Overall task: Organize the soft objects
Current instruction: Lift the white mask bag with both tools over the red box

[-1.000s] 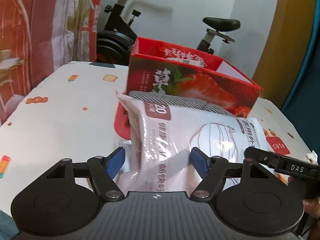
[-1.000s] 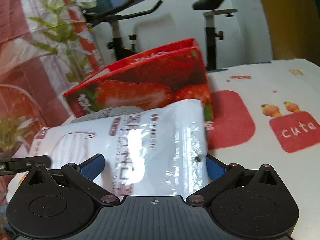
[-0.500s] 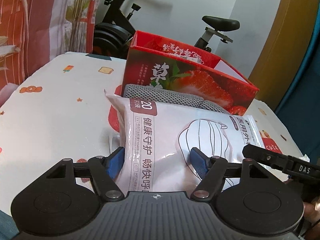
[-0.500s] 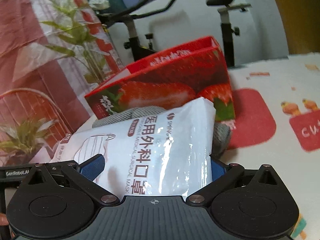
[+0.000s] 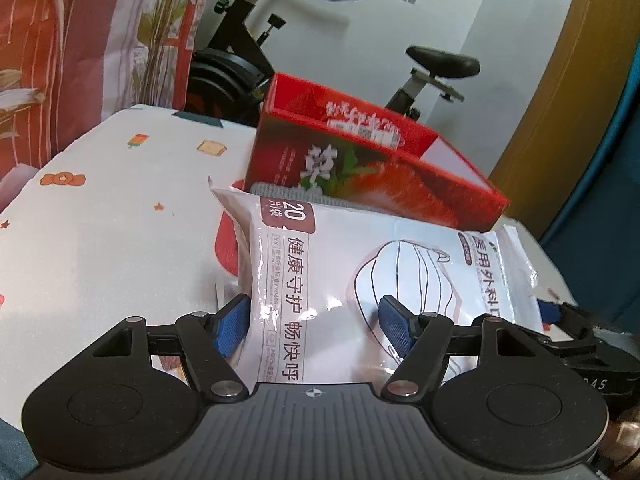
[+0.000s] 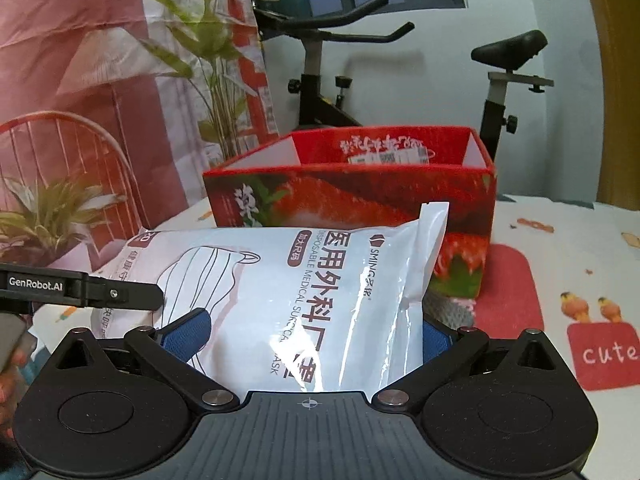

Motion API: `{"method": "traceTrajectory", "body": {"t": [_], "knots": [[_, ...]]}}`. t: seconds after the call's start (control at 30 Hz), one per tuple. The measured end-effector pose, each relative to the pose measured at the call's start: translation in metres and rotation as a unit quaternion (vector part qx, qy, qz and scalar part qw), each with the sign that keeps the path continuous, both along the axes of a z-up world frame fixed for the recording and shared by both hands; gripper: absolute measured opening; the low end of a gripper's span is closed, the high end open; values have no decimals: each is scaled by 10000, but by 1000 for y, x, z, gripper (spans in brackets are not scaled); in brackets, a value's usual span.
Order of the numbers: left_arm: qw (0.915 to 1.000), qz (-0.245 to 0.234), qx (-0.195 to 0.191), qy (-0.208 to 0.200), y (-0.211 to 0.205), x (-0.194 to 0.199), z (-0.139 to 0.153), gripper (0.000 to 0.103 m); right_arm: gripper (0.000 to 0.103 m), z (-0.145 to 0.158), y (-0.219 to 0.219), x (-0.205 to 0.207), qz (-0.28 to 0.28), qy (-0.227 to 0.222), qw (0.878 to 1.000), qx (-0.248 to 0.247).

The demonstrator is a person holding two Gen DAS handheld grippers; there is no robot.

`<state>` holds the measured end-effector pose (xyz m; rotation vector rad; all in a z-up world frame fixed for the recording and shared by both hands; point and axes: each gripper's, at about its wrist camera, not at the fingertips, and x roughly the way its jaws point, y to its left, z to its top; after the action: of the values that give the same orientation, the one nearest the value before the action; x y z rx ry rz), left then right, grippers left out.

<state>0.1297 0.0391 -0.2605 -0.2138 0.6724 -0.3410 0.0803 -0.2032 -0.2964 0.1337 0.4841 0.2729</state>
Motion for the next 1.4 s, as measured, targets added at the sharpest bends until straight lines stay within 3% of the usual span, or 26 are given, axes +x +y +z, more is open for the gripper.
{"method": "traceTrajectory", "body": {"t": [0.17,0.3,0.47,0.57,0.77,0.87,0.97,1.03,1.2,1.3,1.4], "knots": [[9996,-119,-169,-192,1,3,21,72,101,20,0,5,117,-75,9999,-56],[9983,-237,104,-530,-9,5,39,73,101,35,3,14,175,-84,9998,-90],[9985,-411,-53,-350,-13,12,27,71,97,28,8,27,393,167,9991,61],[9995,-276,106,-127,-13,19,10,68,97,15,10,32,208,350,9990,-164],[9997,-101,-6,204,0,28,-9,66,98,1,-34,28,-702,328,9967,228],[9996,-110,-19,244,0,30,-15,67,98,-11,-53,35,-904,482,9936,473],[9996,-115,-19,266,0,32,-18,67,97,-22,-63,44,-701,575,9920,883],[9994,-90,-83,326,1,34,-21,67,89,-24,-64,45,-581,620,9901,1121],[9991,-74,-138,398,-1,34,-23,68,87,-2,-35,34,-98,183,9989,431],[9989,-69,-184,437,-2,35,-25,70,86,-3,-34,43,-67,375,9984,426],[9985,-103,-249,468,-1,37,-25,71,84,-15,-44,60,74,793,9936,795]]}}
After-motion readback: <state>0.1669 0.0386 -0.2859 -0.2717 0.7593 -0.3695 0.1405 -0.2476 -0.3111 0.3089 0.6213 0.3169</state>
